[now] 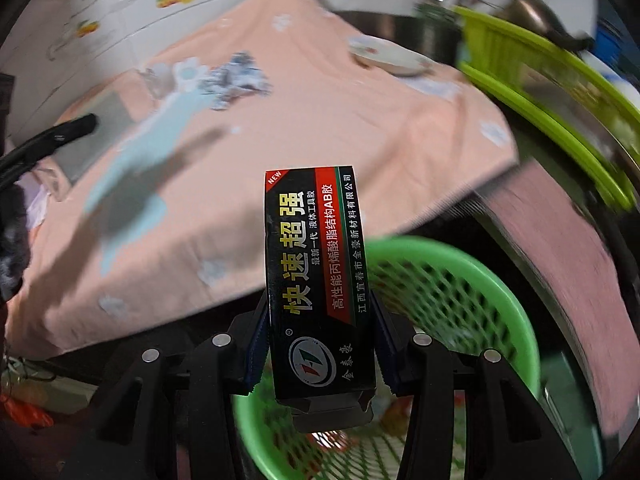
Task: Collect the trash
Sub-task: 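Drop the glue box into the green basket while the left tool carries the clear bottle over it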
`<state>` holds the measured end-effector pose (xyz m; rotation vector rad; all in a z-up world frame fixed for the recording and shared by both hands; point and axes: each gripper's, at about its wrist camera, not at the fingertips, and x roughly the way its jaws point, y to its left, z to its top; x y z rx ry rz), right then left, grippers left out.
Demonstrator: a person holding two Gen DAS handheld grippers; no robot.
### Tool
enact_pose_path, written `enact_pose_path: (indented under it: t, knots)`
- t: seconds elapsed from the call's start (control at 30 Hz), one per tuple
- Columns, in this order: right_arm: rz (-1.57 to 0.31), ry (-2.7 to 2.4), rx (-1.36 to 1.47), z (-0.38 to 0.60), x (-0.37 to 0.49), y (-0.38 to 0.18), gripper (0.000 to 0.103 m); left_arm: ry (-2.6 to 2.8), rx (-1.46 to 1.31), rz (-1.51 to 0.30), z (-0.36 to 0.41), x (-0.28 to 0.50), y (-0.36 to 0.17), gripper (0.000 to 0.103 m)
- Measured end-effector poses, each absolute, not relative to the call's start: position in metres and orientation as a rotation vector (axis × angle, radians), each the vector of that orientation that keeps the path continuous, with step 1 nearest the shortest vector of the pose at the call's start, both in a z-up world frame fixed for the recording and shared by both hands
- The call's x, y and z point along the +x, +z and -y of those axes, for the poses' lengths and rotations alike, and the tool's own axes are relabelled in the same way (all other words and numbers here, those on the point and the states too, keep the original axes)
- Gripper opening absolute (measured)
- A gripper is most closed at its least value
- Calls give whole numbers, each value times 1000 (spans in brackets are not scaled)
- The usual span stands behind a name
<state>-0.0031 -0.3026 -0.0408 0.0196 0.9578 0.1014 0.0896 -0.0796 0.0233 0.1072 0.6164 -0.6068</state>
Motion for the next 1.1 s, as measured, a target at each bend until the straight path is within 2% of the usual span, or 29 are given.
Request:
enact_pose_path:
  t: [0.37,0.67,0.77,0.87,1.1]
  knots:
    - [-995,-23,49,342,-26,-63,44,-765,118,-593,137,55,30,44]
    - [-989,-66,62,353,-35,-59,44,-844,116,-607,169,42,25,44]
    - [-986,-66,71,357,-41,-58,50,-868,124,-608,180,36,22,44]
    - [-977,-65,70,360,-48,-55,52,-882,126,-614,187,32,19,44]
    - [-936,-64,68,369,-53,-46,66,-919,126,-657,211,29,4,44]
